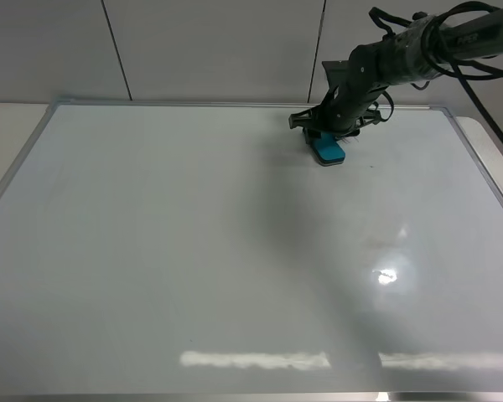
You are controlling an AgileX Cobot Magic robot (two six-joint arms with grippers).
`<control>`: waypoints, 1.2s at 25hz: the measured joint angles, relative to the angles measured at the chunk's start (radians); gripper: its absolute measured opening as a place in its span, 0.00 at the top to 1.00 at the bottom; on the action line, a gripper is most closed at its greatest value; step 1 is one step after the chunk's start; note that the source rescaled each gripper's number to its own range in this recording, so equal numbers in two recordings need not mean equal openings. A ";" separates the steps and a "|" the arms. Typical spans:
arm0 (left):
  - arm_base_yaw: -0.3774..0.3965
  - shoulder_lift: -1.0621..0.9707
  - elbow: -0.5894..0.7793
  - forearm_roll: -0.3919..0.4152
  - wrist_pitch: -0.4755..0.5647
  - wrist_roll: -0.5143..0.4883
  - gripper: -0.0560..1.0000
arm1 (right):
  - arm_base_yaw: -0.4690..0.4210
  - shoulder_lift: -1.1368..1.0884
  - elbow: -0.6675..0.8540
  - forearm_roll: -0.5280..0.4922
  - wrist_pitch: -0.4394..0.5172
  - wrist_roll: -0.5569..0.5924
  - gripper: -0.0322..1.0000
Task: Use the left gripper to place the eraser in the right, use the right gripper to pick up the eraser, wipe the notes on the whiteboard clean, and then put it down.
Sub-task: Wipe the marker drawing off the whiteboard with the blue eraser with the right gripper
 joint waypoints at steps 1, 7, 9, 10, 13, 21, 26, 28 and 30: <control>0.000 0.000 0.000 0.000 0.000 0.000 0.00 | -0.010 0.002 -0.002 -0.012 -0.004 0.011 0.93; 0.000 0.000 0.000 0.000 0.000 0.000 0.00 | -0.130 0.004 -0.009 -0.047 0.028 0.026 0.93; 0.000 0.000 0.000 0.000 0.000 0.000 0.00 | -0.166 0.002 -0.011 -0.050 0.045 0.026 0.93; 0.000 0.000 0.000 0.000 0.000 0.000 0.00 | -0.177 0.001 -0.011 -0.051 0.051 0.025 0.93; 0.000 0.000 0.000 0.000 0.000 0.000 0.00 | -0.187 -0.006 -0.011 -0.051 0.064 -0.002 0.93; 0.000 0.000 0.000 0.000 0.000 0.000 0.00 | -0.046 -0.006 -0.011 0.005 0.069 -0.117 0.93; 0.000 0.000 0.000 0.000 0.000 0.000 0.00 | 0.088 -0.002 -0.010 0.020 0.054 -0.132 0.93; 0.000 0.000 0.000 -0.001 0.000 0.000 0.00 | 0.097 -0.001 -0.010 0.020 0.055 -0.132 0.93; 0.000 0.000 0.000 -0.001 0.000 0.000 0.00 | 0.099 -0.001 -0.010 0.021 0.062 -0.132 0.93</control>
